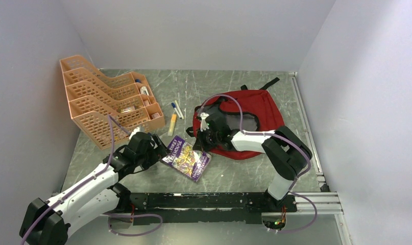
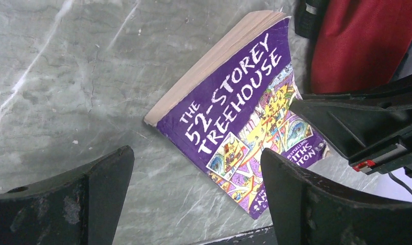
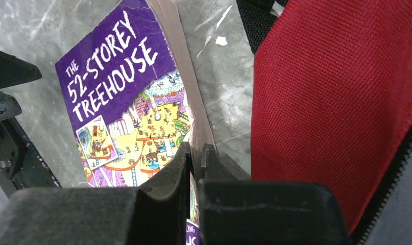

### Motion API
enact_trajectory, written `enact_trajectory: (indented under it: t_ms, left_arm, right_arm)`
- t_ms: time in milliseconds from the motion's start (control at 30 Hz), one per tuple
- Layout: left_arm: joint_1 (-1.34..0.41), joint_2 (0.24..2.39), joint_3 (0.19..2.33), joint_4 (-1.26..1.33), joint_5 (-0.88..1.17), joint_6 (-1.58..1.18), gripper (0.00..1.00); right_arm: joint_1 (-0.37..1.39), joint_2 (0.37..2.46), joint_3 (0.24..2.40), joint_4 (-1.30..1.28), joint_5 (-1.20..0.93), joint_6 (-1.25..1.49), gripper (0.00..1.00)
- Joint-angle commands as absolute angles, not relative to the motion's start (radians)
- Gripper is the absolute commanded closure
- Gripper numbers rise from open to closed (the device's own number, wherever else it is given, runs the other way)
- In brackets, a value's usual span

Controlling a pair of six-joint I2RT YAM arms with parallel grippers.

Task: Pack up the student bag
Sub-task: Pick up the book from the center of the board.

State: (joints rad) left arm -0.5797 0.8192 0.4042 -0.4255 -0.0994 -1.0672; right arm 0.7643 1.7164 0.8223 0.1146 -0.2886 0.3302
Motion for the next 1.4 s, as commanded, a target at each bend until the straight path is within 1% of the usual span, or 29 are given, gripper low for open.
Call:
enact_trajectory:
  t_ms: [0,233,400,533,700,933,1267,1367]
  left_arm:
    - [-0.577,0.813,0.389,-0.379,-0.07,-1.083,0.02]
    - [-0.577,0.819,0.345,-0.329,-0.047,-1.102,0.02]
    - [-0.58,0.832,0.314,-0.277,-0.037,-1.115,0.02]
    - [-0.582,0.84,0.27,-0.158,-0.021,-1.145,0.02]
    - [-0.584,0.876,0.197,0.037,0.014,-1.216,0.07]
    - [-0.59,0.987,0.147,0.208,0.066,-1.25,0.08]
    - [-0.607,1.132,0.065,0.514,0.138,-1.232,0.19]
    - [-0.614,1.157,0.051,0.604,0.16,-1.216,0.26]
  right_arm:
    - [0.736,1.765,0.723,0.114,-0.253,0.399,1.0]
    - [0.689,1.752,0.599,0.227,-0.257,0.551,1.0]
    - [0.673,1.754,0.556,0.26,-0.236,0.636,1.0]
    - [0.667,1.755,0.534,0.284,-0.24,0.667,1.0]
    - [0.658,1.75,0.517,0.301,-0.249,0.678,1.0]
    - [0.646,1.733,0.51,0.312,-0.274,0.679,1.0]
    - [0.644,1.76,0.526,0.305,-0.303,0.66,1.0]
    - [0.644,1.766,0.526,0.308,-0.308,0.658,1.0]
